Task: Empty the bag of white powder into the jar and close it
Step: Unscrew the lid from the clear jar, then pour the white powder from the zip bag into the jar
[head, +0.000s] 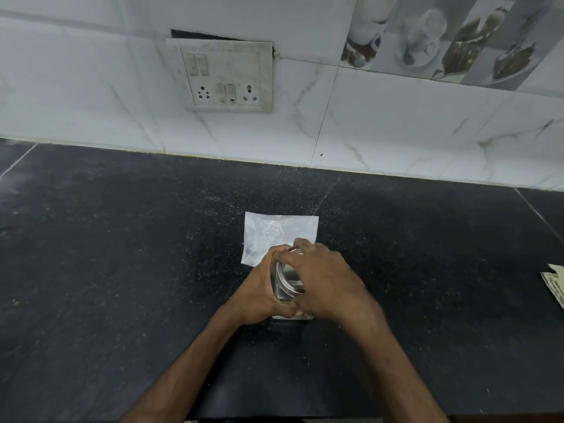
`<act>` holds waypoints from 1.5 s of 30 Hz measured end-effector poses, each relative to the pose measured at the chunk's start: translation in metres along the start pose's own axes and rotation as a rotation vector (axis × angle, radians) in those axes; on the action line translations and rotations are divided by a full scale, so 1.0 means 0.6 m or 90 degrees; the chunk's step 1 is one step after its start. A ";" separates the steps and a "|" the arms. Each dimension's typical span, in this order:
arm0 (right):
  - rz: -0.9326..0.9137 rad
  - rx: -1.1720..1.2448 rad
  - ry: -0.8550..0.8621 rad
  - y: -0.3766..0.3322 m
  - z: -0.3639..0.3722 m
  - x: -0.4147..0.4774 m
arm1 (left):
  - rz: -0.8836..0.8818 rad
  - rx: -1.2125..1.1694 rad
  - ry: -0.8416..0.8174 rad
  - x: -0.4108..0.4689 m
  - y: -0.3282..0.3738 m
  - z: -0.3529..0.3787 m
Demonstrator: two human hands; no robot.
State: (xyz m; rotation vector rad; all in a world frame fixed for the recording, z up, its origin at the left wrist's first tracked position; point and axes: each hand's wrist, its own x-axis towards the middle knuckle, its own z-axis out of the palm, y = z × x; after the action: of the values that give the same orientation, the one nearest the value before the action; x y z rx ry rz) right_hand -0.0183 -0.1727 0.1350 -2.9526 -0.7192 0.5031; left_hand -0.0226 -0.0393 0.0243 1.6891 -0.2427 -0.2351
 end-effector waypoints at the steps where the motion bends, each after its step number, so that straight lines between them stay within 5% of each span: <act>1: -0.039 0.024 -0.020 0.010 -0.007 0.002 | 0.002 0.004 0.001 0.000 -0.001 0.000; 4: -0.120 0.077 -0.027 0.038 -0.016 0.002 | 0.008 0.006 0.004 -0.001 -0.001 0.000; 7: -0.130 0.244 0.103 0.064 -0.007 -0.004 | 0.002 -0.004 0.007 0.000 -0.001 0.000; 12: 0.012 0.526 0.444 0.119 0.063 -0.005 | 0.009 0.024 0.026 -0.002 -0.009 0.003; 16: 0.186 0.708 0.540 0.144 0.140 0.001 | 0.006 0.033 0.025 -0.001 -0.007 0.005; 21: 0.306 0.648 0.528 0.159 0.204 0.015 | 0.016 0.008 -0.006 0.001 -0.012 -0.020; 24: 0.297 0.587 0.496 0.173 0.235 0.020 | 0.017 -0.056 0.279 0.031 0.000 -0.051; 27: 0.269 0.540 0.483 0.185 0.257 0.019 | -0.106 0.033 0.510 0.065 0.006 -0.091; 33: 0.200 0.479 0.461 0.211 0.278 0.020 | -0.369 0.207 0.351 0.106 -0.027 -0.145; 38: 0.283 0.406 0.453 0.192 0.224 0.021 | -0.332 0.231 0.331 0.122 -0.021 -0.141; 42: 0.246 0.523 0.519 0.184 0.130 0.070 | -0.315 0.218 0.345 0.132 -0.013 -0.146; 45: 0.270 0.556 0.326 0.185 0.091 0.139 | -0.302 0.234 0.338 0.137 -0.009 -0.149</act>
State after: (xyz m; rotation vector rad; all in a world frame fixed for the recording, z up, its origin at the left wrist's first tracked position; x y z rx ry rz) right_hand 0.0822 -0.2342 0.0438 -2.2067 0.1705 0.0222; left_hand 0.0821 0.0217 0.0295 2.0899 0.5478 -0.0842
